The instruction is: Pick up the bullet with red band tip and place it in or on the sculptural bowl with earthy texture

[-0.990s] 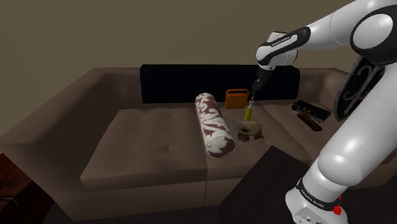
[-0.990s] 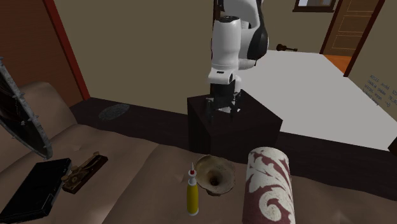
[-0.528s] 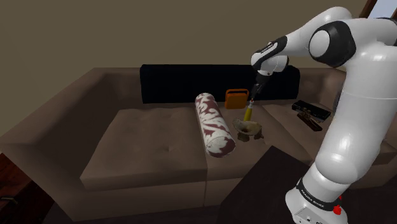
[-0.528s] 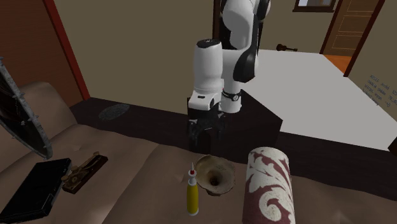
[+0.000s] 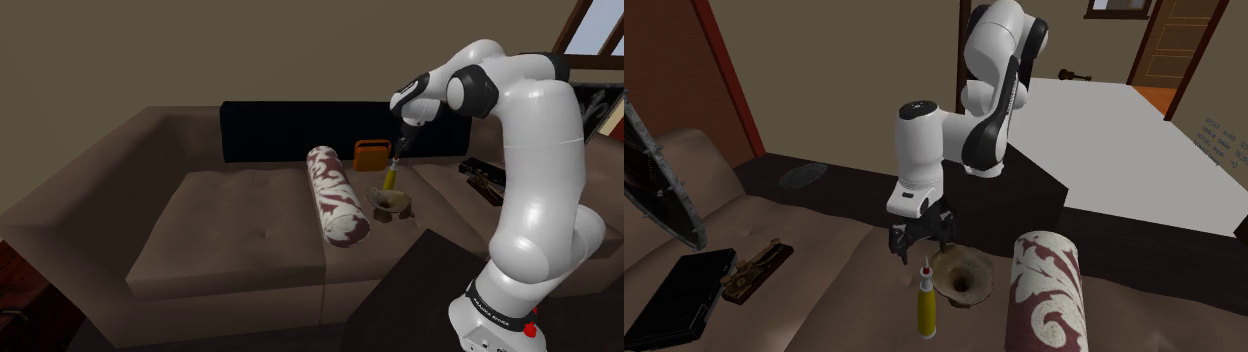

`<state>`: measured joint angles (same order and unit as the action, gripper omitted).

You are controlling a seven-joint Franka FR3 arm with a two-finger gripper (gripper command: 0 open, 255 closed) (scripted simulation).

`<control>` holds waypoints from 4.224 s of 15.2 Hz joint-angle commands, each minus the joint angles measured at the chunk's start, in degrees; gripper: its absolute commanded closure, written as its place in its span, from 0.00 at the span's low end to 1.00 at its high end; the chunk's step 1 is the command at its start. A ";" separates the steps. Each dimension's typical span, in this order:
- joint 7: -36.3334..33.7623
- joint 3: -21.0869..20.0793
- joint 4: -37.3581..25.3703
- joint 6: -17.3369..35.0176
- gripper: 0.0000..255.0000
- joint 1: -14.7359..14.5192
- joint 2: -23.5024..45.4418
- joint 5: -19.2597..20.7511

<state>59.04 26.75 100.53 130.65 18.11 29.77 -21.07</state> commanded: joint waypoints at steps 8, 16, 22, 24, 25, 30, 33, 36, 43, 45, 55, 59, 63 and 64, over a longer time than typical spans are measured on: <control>1.38 -1.62 -0.55 3.35 0.00 1.24 4.20 -2.28; 1.38 -1.62 -0.55 3.35 1.00 1.24 4.20 -2.28; 1.38 -1.62 -0.53 3.35 1.00 1.23 4.19 -2.28; 1.38 -1.62 -0.55 3.35 1.00 1.24 4.21 -2.28; 1.18 -1.41 -0.61 2.84 1.00 1.10 3.73 -2.00; 0.19 -0.43 -1.15 0.21 1.00 0.46 1.48 -0.60; -0.39 0.11 -1.64 -1.43 1.00 0.12 0.21 0.23; -0.97 0.60 -2.24 -3.12 1.00 -0.18 -0.98 1.03; -2.24 1.58 -4.14 -7.22 1.00 -0.72 -3.47 2.76; -2.58 1.82 -4.81 -8.44 1.00 -0.84 -4.10 3.21; -4.09 2.75 -9.06 -14.85 1.00 -1.13 -6.62 5.11; -4.60 3.02 -11.21 -17.57 1.00 -1.10 -7.32 5.67; -5.05 3.23 -13.63 -20.39 1.00 -0.98 -7.81 6.11; -5.15 3.28 -14.28 -21.11 1.00 -0.94 -7.90 6.20</control>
<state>53.82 29.95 87.11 110.39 16.96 21.87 -14.90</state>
